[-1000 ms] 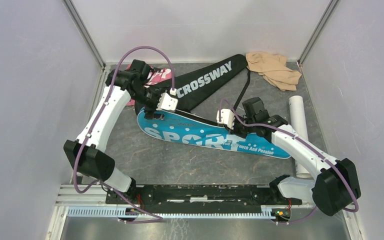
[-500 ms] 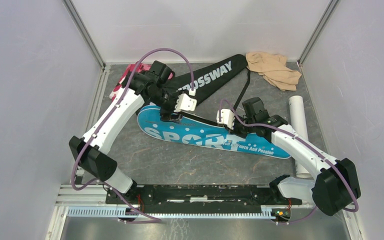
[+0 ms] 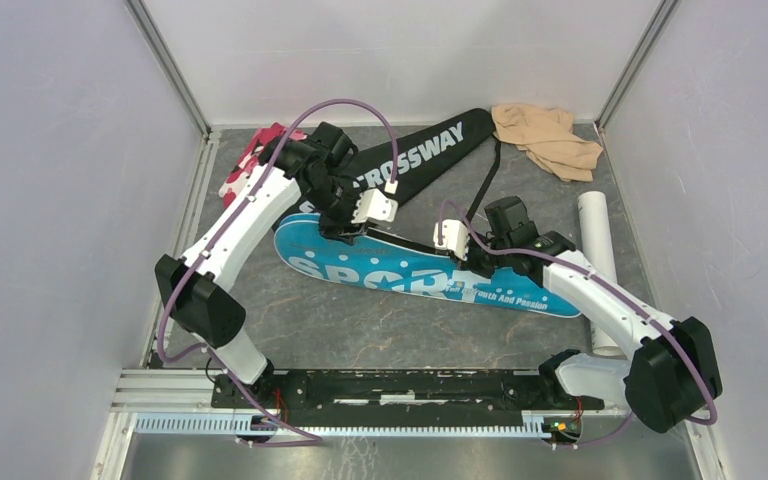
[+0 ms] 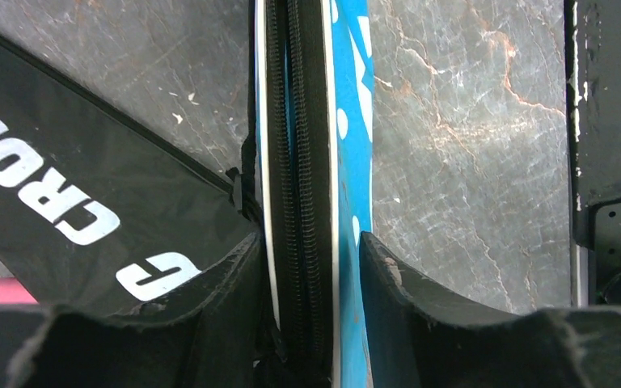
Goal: Pack up the badminton gear
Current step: Adjust the racket bag at the center of the board.
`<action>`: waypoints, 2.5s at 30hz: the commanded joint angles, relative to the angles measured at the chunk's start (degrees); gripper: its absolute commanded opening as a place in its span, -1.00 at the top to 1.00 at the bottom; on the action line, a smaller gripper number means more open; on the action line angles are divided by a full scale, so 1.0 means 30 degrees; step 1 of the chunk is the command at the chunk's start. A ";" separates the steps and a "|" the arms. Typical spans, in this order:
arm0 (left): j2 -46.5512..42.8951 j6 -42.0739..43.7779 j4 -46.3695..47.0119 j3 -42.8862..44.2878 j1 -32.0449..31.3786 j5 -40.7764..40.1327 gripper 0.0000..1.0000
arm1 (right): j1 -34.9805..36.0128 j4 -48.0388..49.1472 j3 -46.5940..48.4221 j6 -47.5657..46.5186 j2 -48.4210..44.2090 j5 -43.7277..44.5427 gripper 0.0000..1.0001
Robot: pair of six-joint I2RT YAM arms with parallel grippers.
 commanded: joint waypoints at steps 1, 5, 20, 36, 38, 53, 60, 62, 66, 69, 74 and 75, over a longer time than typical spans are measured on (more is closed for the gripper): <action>-0.0278 -0.0254 -0.1773 0.0356 -0.0013 -0.1468 -0.02 | -0.0116 -0.0400 -0.0650 0.0095 -0.0660 0.0340 0.99; -0.1032 -0.0358 -0.1783 -0.0398 0.0003 -0.2291 -0.01 | -0.0123 -0.0543 -0.0746 -0.0157 -0.1068 0.0329 1.00; -0.3717 -0.1176 -0.0895 -0.3505 0.0032 -0.2764 0.19 | 0.1071 -0.0321 -0.1930 -0.1214 -0.3754 0.1152 1.00; -0.6009 -0.0246 0.1240 -0.6148 0.0615 -0.4273 0.81 | 0.1204 0.0952 -0.2368 -0.1533 -0.3567 0.2119 0.99; -0.6933 -0.0115 0.2545 -0.6804 0.0618 -0.3919 0.95 | 0.1201 0.1216 -0.2101 -0.1387 -0.3375 0.2231 1.00; -1.0070 -0.5061 1.0187 -0.8422 0.0587 -0.0761 0.96 | 0.1946 -0.0527 0.3396 -0.1281 0.0895 0.1231 0.79; -1.0379 -0.5376 1.0525 -0.7756 0.0589 -0.2350 0.96 | 0.1923 -0.1080 0.6159 -0.1948 0.2079 0.2171 1.00; -1.0502 -0.5216 1.0517 -0.7789 0.0589 -0.2820 0.96 | 0.1933 -0.0863 0.6486 -0.2273 0.2361 0.2856 1.00; -1.0764 -0.4937 1.0560 -0.8151 0.0589 -0.3250 0.96 | 0.1941 -0.0322 0.6988 -0.2751 0.3133 0.3698 1.00; -1.1070 -0.4171 1.0870 -0.9312 0.0589 -0.3199 0.96 | 0.1935 0.0996 0.6407 -0.2918 0.3434 0.4842 0.96; -1.1619 -0.2701 1.1185 -1.1865 0.0589 -0.3617 0.96 | 0.1932 0.1521 0.5081 -0.2951 0.3610 0.4628 0.83; -1.1711 -0.2703 1.1231 -1.2149 0.0589 -0.3593 0.96 | 0.1931 0.1469 0.4684 -0.2951 0.3544 0.4231 0.77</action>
